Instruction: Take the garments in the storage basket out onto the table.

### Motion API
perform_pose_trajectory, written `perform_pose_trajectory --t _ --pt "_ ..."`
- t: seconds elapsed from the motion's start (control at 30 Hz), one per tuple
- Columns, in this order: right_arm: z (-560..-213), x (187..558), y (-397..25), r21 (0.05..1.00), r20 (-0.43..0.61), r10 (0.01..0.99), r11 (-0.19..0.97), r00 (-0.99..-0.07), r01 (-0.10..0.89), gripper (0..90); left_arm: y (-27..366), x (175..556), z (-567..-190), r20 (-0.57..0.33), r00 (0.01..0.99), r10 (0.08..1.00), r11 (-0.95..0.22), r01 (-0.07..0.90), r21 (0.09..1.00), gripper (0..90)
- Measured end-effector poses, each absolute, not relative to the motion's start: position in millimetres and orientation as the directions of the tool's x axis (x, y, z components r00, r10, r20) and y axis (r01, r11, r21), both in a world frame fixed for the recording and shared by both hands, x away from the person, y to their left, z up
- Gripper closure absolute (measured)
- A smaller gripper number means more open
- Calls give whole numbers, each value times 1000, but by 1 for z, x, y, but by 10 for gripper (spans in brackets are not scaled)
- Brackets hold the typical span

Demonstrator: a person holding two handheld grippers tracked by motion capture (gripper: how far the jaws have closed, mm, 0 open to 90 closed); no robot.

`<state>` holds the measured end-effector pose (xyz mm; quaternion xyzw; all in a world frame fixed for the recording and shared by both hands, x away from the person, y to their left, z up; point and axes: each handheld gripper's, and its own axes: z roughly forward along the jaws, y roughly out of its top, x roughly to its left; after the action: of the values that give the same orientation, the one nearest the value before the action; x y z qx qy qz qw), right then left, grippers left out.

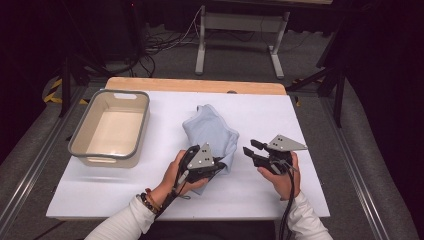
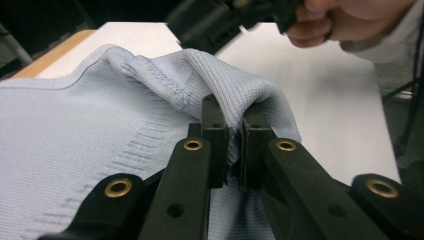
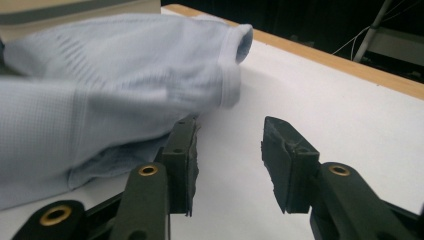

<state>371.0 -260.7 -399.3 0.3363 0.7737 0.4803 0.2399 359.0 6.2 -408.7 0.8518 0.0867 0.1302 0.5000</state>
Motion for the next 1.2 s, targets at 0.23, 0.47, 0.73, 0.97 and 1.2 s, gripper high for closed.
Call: perform_pose_trajectory --t 0.23,0.47,0.73,0.97,1.2 --pt "-394 369 -265 918 13 733 262 -680 299 505 -9 349 -424 161 960 227 -536 -15 844 846" --pt "-401 373 -256 887 82 672 287 -736 361 376 -15 342 -441 188 962 200 -569 -43 822 846" --pt "-428 387 -247 811 142 643 361 -752 461 503 -17 336 -446 207 957 202 -574 -56 817 842" --pt "-429 387 -250 814 140 632 365 -762 452 862 -15 336 -445 199 957 211 -557 -49 829 797" --pt "-425 384 -255 812 78 663 391 -744 434 861 13 332 -429 135 968 211 -478 -18 878 549"
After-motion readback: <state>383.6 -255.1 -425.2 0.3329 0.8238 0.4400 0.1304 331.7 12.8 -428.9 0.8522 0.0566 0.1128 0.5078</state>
